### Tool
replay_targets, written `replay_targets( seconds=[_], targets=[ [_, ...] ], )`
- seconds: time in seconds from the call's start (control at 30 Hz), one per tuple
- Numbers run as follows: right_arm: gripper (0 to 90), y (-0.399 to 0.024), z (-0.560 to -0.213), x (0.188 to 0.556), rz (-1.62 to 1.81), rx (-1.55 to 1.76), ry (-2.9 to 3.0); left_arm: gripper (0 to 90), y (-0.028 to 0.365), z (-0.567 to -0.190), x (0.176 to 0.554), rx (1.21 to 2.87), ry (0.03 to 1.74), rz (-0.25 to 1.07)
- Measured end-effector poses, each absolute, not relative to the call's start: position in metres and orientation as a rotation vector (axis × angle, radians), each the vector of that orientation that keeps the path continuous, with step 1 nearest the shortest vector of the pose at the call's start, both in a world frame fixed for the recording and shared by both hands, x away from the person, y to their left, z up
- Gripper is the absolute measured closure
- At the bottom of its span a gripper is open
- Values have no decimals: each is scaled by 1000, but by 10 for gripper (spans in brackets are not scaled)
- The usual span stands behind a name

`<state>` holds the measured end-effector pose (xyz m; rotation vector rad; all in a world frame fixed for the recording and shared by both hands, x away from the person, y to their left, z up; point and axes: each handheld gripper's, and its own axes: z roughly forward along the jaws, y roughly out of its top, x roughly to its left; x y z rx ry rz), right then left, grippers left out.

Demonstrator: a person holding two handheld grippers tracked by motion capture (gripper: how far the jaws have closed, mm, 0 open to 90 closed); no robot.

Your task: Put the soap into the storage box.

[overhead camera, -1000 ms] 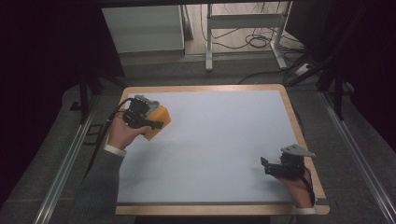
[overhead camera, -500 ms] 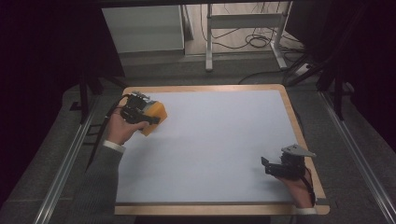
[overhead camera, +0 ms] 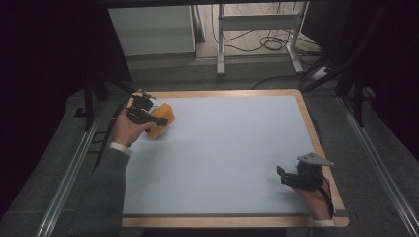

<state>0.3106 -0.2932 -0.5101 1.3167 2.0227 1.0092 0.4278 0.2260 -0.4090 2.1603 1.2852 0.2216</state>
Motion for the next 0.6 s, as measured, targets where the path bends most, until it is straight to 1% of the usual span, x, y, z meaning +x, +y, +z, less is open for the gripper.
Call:
replay_targets(
  seconds=[0.23,0.43,0.6],
  targets=[
    [56,-293,-510,311,1008,1318,2024,606,229,-411,440,2136,1316,216],
    [56,-293,-510,311,1007,1317,2026,606,235,-410,449,2092,1354,273],
    [56,-292,-510,310,1007,1315,2027,606,238,-414,456,2087,1373,256]
  ],
)
